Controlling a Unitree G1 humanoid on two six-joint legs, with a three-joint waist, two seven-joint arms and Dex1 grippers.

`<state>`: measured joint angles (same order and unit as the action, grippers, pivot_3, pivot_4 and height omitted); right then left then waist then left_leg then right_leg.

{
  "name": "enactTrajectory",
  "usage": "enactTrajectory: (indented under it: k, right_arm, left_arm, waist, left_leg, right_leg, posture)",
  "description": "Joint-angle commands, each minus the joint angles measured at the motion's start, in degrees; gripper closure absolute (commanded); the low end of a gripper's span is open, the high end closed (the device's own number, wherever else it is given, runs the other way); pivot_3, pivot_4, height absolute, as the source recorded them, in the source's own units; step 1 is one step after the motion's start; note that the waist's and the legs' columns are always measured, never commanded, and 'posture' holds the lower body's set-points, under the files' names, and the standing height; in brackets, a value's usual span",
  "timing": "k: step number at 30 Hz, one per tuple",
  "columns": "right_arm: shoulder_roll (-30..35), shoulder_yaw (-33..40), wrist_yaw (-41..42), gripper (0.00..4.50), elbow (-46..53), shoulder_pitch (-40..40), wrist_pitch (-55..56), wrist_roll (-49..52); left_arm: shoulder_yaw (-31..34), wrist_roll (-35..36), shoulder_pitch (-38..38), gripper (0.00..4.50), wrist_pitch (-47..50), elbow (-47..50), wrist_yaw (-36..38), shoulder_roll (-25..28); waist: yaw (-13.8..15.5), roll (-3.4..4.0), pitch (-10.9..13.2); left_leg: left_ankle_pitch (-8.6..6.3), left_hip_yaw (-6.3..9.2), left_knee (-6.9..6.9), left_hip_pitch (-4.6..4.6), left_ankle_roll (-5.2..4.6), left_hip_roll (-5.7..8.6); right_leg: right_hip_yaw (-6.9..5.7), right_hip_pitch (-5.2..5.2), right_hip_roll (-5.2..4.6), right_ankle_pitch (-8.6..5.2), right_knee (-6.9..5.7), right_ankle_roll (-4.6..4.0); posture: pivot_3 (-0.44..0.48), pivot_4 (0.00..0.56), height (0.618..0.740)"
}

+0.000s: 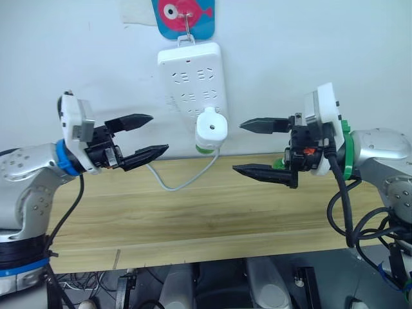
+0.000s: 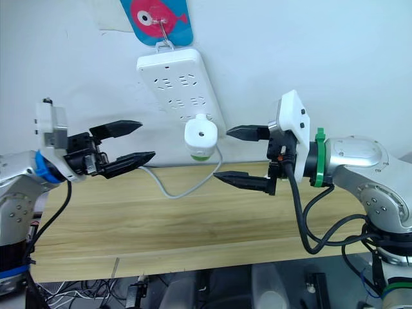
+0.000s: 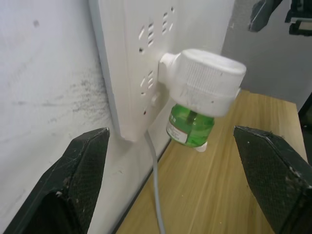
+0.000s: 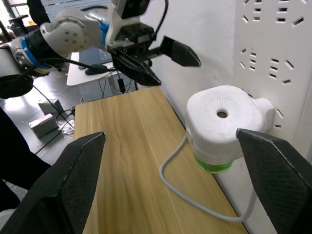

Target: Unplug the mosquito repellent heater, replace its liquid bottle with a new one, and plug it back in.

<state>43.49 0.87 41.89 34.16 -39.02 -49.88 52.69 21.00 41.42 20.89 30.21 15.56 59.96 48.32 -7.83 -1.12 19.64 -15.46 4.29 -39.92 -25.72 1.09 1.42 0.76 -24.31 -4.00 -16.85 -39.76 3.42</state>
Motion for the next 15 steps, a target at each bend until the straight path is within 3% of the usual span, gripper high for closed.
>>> enactTrajectory:
  k: [1,4,7,15]
  right_arm:
    - [-1.0,0.5,-4.0,0.00,3.4,0.5,-1.6,1.1]
    - [-1.8,0.5,-6.1,0.00,4.4,1.2,-3.0,2.0]
    - [-2.5,0.0,-7.9,0.65,5.0,1.6,-4.1,2.2]
    - [-3.8,-2.2,-10.2,3.57,7.5,3.2,-4.4,1.3]
  left_arm:
    - [4.5,2.6,-2.3,0.22,1.7,5.3,-1.6,2.2]
    - [7.1,5.3,-4.7,0.22,4.5,8.9,-4.0,3.0]
    - [8.8,7.1,-6.7,0.16,6.0,12.1,-5.8,3.2]
    - [11.5,8.9,-11.3,0.16,7.0,17.4,-7.9,4.6]
  waist:
    - [0.0,-0.01,0.0]
    - [0.1,-0.02,0.0]
    - [0.3,-0.02,0.0]
    - [1.5,-0.02,0.0]
  left_leg:
    - [0.00,0.00,-0.01,0.00,0.00,0.00]
    - [0.00,-0.01,0.00,0.00,0.01,0.00]
    - [0.00,-0.01,-0.01,0.00,0.01,0.00]
    - [0.00,-0.03,-0.01,0.04,0.01,0.00]
  right_leg:
    - [0.00,0.00,0.00,0.00,-0.03,0.00]
    - [0.01,-0.01,0.00,0.00,-0.11,0.00]
    - [0.01,-0.01,-0.01,0.00,-0.10,0.00]
    - [0.04,-0.03,0.00,0.00,-0.09,0.00]
  posture:
    - [-0.174,0.303,0.740]
    - [-0.166,0.307,0.740]
    - [-0.153,0.309,0.740]
    - [-0.137,0.313,0.740]
